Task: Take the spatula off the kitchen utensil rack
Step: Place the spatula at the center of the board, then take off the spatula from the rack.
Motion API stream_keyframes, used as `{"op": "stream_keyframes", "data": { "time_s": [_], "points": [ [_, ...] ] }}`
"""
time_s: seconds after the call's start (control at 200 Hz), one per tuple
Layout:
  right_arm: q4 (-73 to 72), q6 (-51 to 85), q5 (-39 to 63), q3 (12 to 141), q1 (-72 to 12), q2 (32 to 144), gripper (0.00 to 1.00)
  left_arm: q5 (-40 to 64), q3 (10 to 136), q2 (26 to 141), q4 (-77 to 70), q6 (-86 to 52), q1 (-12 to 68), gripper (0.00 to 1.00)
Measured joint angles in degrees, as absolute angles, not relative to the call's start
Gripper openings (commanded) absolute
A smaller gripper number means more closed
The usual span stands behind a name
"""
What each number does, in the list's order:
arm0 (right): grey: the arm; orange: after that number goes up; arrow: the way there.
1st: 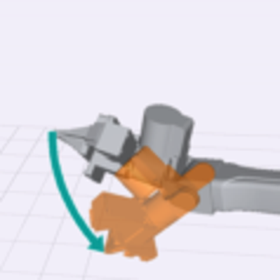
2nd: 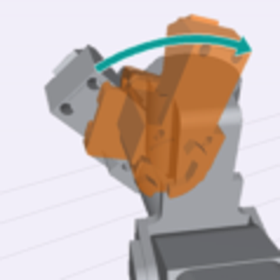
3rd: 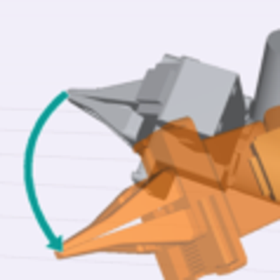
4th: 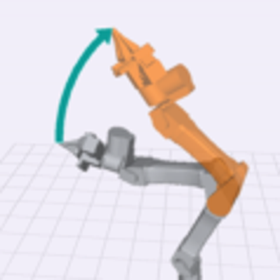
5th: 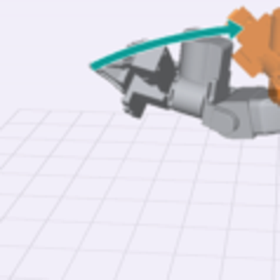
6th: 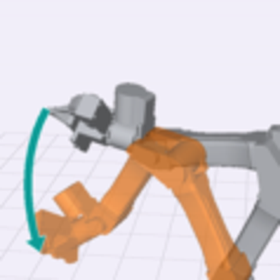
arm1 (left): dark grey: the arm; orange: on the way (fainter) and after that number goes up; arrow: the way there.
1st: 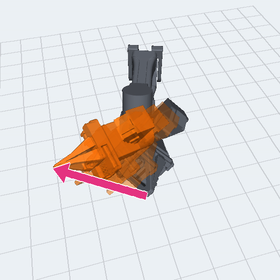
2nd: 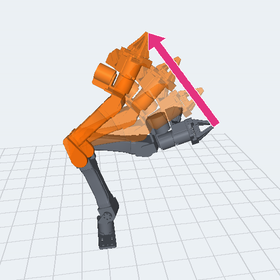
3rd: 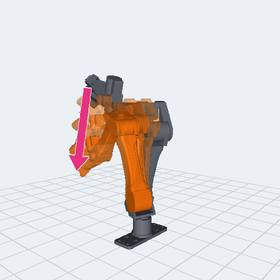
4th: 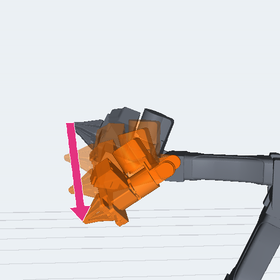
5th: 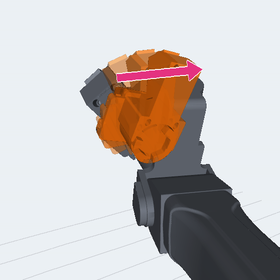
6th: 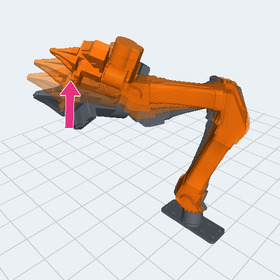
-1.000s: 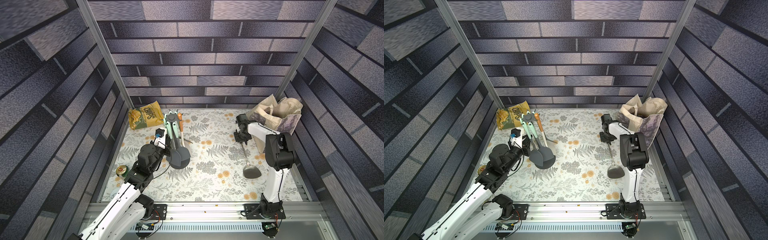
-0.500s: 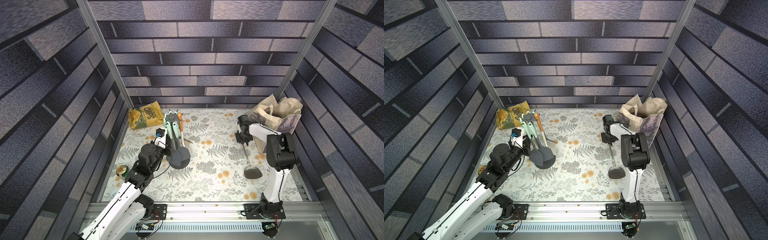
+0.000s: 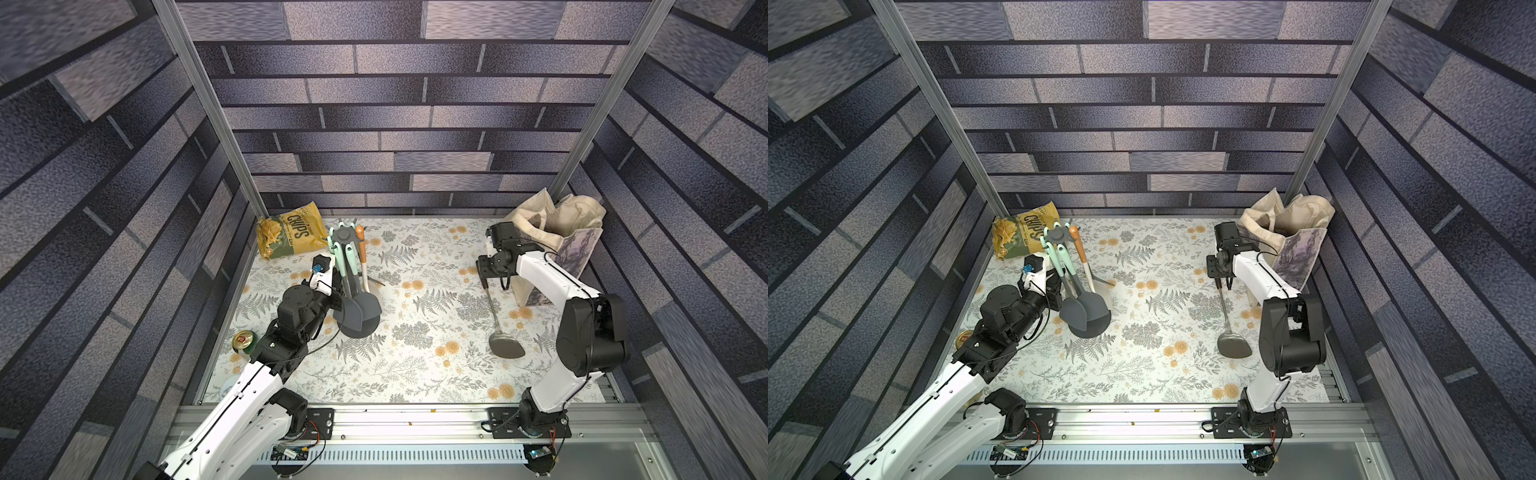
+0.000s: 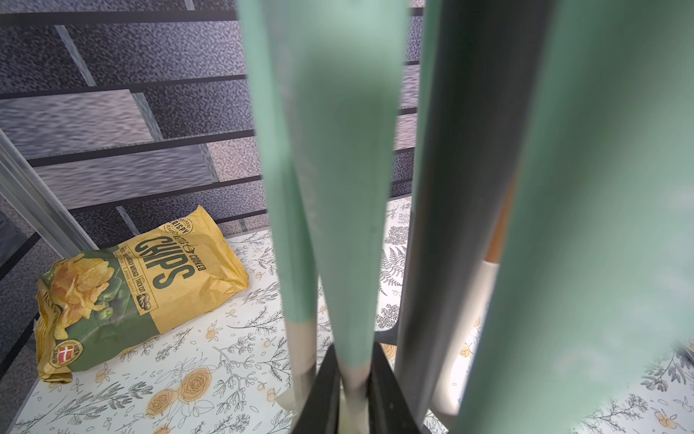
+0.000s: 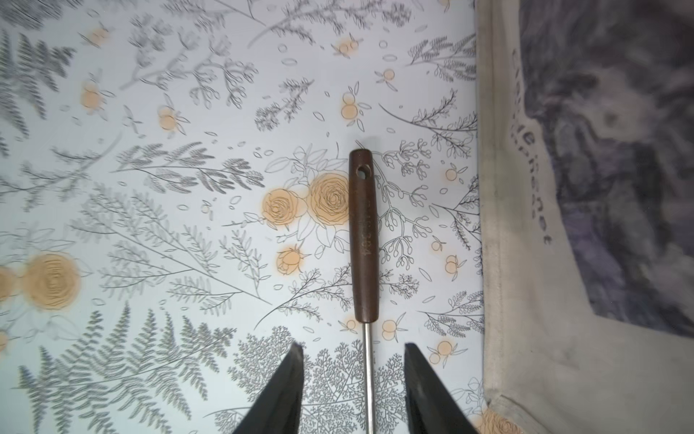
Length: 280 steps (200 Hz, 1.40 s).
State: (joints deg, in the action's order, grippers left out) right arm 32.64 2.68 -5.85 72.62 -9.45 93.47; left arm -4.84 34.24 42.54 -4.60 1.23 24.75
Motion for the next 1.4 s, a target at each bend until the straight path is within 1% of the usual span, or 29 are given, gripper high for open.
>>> {"op": "stream_keyframes", "data": {
  "time_s": [0.06, 0.205, 0.386, 0.571, 0.721, 1.122, 1.402],
  "points": [
    [31.22, 3.18, -3.05, 71.5, -9.45, 90.21, 0.44, -4.71, 34.24, 42.54, -4.62, 1.23, 24.75, 0.15],
    [27.14, 4.56, 4.71, 68.49, -9.47, 85.58, 0.38, -4.64, 34.24, 42.54, -4.62, 1.23, 24.75, 0.15],
    [19.9, 5.85, 14.24, 63.13, -11.2, 80.09, 0.39, -4.23, 34.24, 42.54, -4.62, 1.02, 24.75, 0.15],
    [10.5, 7.01, 20.97, 57.49, -16.16, 73.14, 0.39, -3.46, 34.24, 42.44, -4.62, 0.6, 24.75, 0.13],
    [6.07, 7.33, 23.64, 57.34, -19.42, 71.96, 0.39, -3.18, 34.24, 42.44, -4.64, -0.08, 24.75, 0.12],
    [-3.27, 8.86, 26.04, 56.73, -25.78, 71.99, 0.4, -3.16, 34.24, 42.0, -4.69, -0.71, 24.75, 0.1],
    [-12.43, 11.44, 27.33, 56.1, -30.2, 74.5, 0.39, -3.18, 34.24, 41.54, -4.71, -1.63, 24.75, 0.1]
  ]
}}
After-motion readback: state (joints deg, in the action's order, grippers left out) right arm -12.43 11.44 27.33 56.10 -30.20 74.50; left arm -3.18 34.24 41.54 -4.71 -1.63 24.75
